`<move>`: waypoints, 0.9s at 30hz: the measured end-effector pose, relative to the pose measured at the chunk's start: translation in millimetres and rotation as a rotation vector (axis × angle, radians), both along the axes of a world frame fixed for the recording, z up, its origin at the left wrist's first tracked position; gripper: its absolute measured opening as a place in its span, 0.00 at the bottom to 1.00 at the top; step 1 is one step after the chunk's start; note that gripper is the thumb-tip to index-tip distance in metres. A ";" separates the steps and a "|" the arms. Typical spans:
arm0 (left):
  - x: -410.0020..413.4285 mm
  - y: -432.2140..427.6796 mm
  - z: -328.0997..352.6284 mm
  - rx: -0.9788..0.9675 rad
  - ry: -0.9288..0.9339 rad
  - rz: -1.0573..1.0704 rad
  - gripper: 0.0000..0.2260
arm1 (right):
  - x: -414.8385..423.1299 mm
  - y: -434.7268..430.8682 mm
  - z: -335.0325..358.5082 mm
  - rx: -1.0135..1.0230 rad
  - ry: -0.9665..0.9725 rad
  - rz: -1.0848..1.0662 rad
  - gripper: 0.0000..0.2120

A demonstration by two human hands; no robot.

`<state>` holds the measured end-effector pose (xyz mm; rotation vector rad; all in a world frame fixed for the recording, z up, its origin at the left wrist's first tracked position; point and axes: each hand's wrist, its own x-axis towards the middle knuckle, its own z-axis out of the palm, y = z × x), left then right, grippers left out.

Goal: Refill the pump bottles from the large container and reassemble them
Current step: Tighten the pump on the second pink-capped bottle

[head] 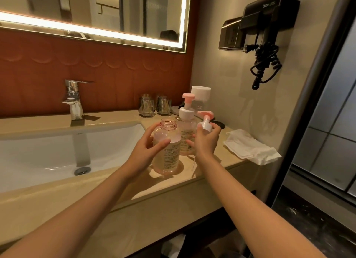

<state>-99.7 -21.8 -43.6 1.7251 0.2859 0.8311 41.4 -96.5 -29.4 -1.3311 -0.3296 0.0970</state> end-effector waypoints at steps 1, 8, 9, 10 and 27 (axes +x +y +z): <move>0.3 0.5 -0.4 0.003 0.004 0.007 0.25 | 0.6 3.4 0.9 -0.015 -0.027 0.003 0.16; 5.1 3.2 -1.8 0.012 -0.010 0.020 0.26 | 1.2 -0.6 27.9 0.084 -0.131 0.095 0.15; 7.0 5.2 -2.5 0.017 -0.004 0.022 0.26 | -1.3 -3.1 37.1 0.116 -0.164 0.118 0.15; 8.8 6.2 -2.5 0.021 0.000 0.020 0.26 | -4.3 -4.9 47.3 0.154 -0.197 0.143 0.15; 17.9 4.4 2.3 0.029 -0.002 0.046 0.23 | -33.2 16.1 103.7 0.225 -0.493 0.253 0.17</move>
